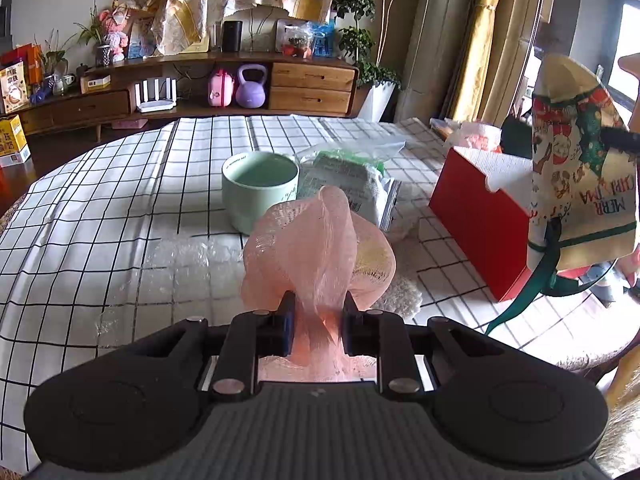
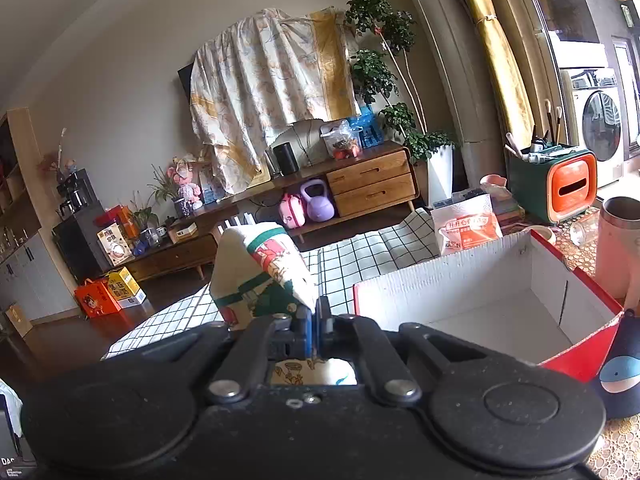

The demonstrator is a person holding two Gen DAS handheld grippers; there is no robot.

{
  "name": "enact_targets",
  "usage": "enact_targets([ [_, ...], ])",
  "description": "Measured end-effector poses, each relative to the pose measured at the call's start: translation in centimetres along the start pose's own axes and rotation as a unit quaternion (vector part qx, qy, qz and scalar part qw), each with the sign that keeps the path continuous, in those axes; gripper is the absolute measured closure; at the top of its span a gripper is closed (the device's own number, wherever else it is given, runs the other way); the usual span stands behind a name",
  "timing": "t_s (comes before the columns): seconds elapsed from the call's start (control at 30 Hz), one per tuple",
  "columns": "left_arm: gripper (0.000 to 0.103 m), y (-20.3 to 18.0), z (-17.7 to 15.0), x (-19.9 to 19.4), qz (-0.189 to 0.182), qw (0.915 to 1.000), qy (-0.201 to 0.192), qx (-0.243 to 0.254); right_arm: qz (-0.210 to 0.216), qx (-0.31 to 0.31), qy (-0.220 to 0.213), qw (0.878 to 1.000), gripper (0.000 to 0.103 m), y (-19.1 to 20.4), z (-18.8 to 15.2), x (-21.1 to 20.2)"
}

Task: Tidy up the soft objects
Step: 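Carry the pink puff and Christmas bag over the red box with both tools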

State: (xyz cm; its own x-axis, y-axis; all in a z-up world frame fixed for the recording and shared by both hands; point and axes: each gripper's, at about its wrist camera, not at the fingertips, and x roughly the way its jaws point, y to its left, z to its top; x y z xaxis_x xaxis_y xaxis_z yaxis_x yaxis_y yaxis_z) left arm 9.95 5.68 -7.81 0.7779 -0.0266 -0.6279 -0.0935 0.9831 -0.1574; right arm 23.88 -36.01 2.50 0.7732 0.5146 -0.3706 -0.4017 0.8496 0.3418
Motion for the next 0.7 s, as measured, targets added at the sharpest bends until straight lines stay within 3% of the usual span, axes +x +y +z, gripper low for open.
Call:
enact_targets([
  [0.33, 0.082, 0.3, 9.3, -6.1, -0.028, 0.9917, -0.125, 0.003, -0.012, 0.003, -0.034, 0.999, 0.102, -1.2, 1.9, -1.6],
  [0.5, 0.082, -0.8, 11.9, -6.0, -0.040, 0.9905, -0.131, 0.004, -0.023, -0.002, -0.055, 0.998, 0.102, -2.3, 4.1, -2.2],
  [0.7, 0.082, -5.2, 13.5, -3.7, -0.075, 0.9898, -0.115, 0.039, -0.053, 0.002, -0.062, 0.997, 0.102, -4.7, 7.1, -2.1],
])
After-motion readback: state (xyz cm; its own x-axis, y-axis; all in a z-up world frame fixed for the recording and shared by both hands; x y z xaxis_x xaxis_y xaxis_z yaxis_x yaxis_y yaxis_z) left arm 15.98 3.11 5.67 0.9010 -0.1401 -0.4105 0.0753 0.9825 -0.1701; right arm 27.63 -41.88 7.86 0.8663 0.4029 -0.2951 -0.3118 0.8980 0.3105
